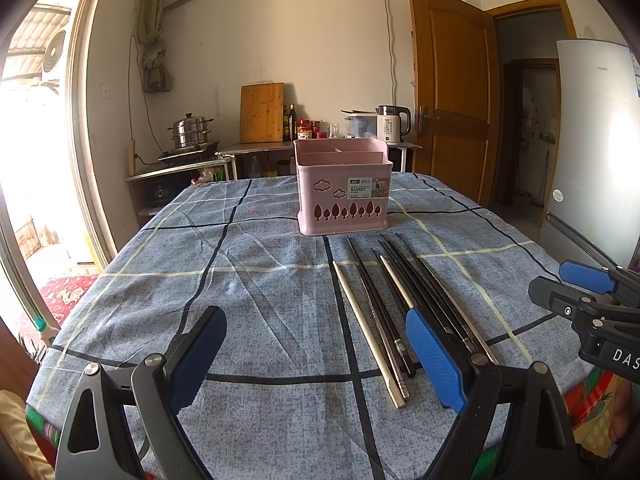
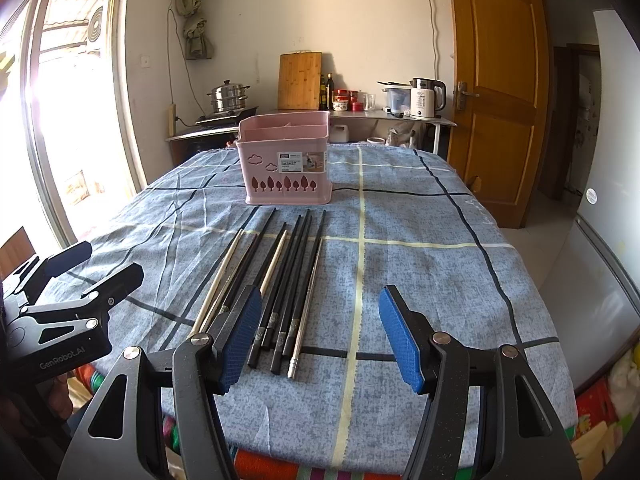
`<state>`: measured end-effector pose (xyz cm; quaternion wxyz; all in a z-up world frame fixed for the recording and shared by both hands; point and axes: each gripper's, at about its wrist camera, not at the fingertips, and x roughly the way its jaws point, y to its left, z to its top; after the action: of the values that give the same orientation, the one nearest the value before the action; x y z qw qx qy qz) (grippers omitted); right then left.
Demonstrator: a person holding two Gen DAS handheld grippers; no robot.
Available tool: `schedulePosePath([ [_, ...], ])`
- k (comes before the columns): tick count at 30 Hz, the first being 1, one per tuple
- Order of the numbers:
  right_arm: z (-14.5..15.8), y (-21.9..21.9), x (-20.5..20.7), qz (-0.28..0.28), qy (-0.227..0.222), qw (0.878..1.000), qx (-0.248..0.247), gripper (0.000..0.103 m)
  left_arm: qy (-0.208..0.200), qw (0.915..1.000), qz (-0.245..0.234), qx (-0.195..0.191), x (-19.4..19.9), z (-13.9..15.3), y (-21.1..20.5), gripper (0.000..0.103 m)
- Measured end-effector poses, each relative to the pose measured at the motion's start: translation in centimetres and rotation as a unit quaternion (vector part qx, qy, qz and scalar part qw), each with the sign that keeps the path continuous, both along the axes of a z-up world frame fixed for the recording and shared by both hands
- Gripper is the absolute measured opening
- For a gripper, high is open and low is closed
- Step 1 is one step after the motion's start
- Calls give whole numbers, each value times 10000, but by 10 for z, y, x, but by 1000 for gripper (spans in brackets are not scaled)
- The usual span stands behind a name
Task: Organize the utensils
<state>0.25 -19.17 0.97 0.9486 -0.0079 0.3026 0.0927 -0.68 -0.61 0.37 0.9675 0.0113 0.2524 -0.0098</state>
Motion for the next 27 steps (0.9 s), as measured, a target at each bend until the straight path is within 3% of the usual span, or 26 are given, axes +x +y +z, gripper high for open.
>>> schedulePosePath([
  [18, -3, 0, 2, -2, 47, 10000, -4, 62, 129, 9999, 4, -37, 13, -5, 5, 92],
  [27, -8, 1, 20, 29, 164, 9999, 12, 62, 424, 9988, -132, -200, 41, -13, 10, 92],
])
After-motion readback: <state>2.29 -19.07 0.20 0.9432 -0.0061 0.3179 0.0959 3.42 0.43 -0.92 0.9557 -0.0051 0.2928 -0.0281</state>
